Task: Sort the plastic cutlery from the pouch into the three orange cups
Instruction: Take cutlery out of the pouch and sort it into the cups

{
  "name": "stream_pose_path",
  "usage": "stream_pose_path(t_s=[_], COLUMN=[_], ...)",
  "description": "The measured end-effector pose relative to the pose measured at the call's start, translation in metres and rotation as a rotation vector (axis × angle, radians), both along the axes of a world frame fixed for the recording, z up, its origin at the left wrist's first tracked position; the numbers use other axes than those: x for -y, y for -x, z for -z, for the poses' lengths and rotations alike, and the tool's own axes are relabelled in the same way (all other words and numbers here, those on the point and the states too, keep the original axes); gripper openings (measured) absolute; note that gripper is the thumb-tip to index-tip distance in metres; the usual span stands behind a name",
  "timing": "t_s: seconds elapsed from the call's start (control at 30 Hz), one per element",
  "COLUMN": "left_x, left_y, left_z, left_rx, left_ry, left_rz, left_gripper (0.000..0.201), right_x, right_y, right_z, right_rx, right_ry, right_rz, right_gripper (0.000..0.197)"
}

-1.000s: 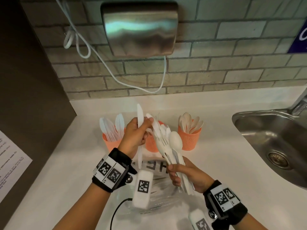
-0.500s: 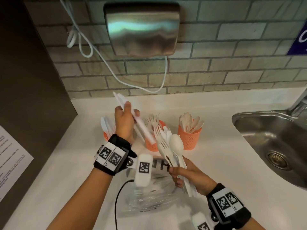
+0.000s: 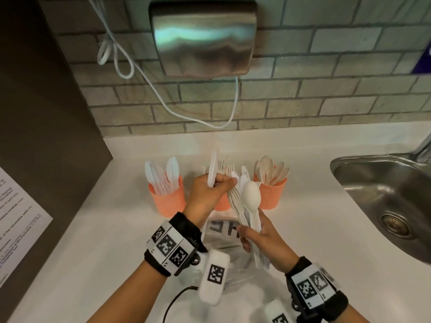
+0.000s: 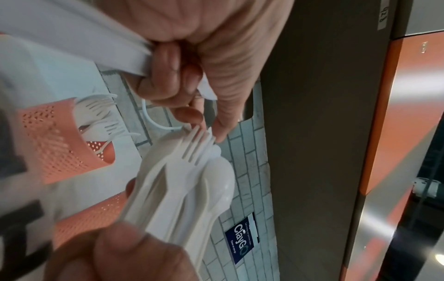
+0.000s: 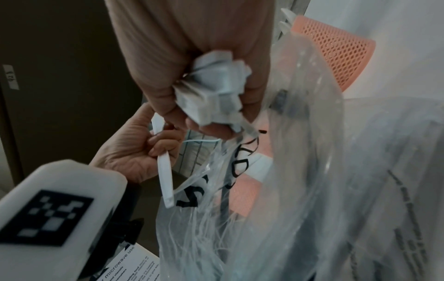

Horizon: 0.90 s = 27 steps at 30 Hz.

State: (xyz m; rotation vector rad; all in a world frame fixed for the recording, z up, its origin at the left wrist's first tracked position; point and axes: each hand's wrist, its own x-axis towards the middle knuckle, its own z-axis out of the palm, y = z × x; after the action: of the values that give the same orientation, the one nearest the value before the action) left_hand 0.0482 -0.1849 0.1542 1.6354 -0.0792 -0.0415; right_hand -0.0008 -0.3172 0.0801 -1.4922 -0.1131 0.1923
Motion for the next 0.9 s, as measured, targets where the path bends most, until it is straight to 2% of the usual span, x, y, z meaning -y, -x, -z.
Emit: stream_pose_path(t_s=[0.17, 0.27, 0.33, 0.4, 0.5, 0.6, 0.73, 0.77, 0.9], left_x=[0.002, 0.003, 0.002, -0.001, -0.001, 0.004, 0.006, 0.005, 0.001], left_y=[-0.007, -0.012, -0.018, -0.026, -0.027, -0.023, -0.025, -0.027, -0.039], left_z=[0.000, -0.001, -0.004, -0.005, -0.004, 0.001, 0.004, 0.003, -0.016], left_rx=[0.022, 0.056, 0.075, 0.068, 0.058, 0.081, 0.108, 0.114, 0.112], left_ry=[-0.081, -0.133, -0.109, -0.057, -0.020, -0.033, -0.078, -0.081, 0.062], left_rz=[0.007, 0.024, -0.014, -0.069, -0.043, -0.003, 0.009, -0.007, -0.109], left_gripper=[0.004, 0.019, 0.021, 0.015, 0.005, 0.022, 0.009, 0.012, 0.015], right_x=[0.003, 0.005, 0.007, 0.007, 0.007, 0.007, 0.009, 0.010, 0.009], right_y=[0.002, 0.003, 0.005, 0.006, 0.006, 0.004, 0.003, 0.004, 0.005], right_z=[0.003, 0.003, 0.002, 0.003, 0.004, 0.004, 0.003, 0.002, 0.001], right_rx=[0.005, 0.012, 0.014, 0.006, -0.010, -0.015, -0.025, -0.021, 0.004], right_ry=[0.008, 0.017, 0.033, 0.033, 0.008, -0.022, -0.003, 0.015, 0.056], right_rz=[-0.006, -0.008, -0.019, -0.037, -0.039, -0.036, -0.046, -0.048, -0.047], right_gripper=[0.041, 0.041, 0.039, 0.038, 0.039, 0.039, 0.043, 0.043, 0.038])
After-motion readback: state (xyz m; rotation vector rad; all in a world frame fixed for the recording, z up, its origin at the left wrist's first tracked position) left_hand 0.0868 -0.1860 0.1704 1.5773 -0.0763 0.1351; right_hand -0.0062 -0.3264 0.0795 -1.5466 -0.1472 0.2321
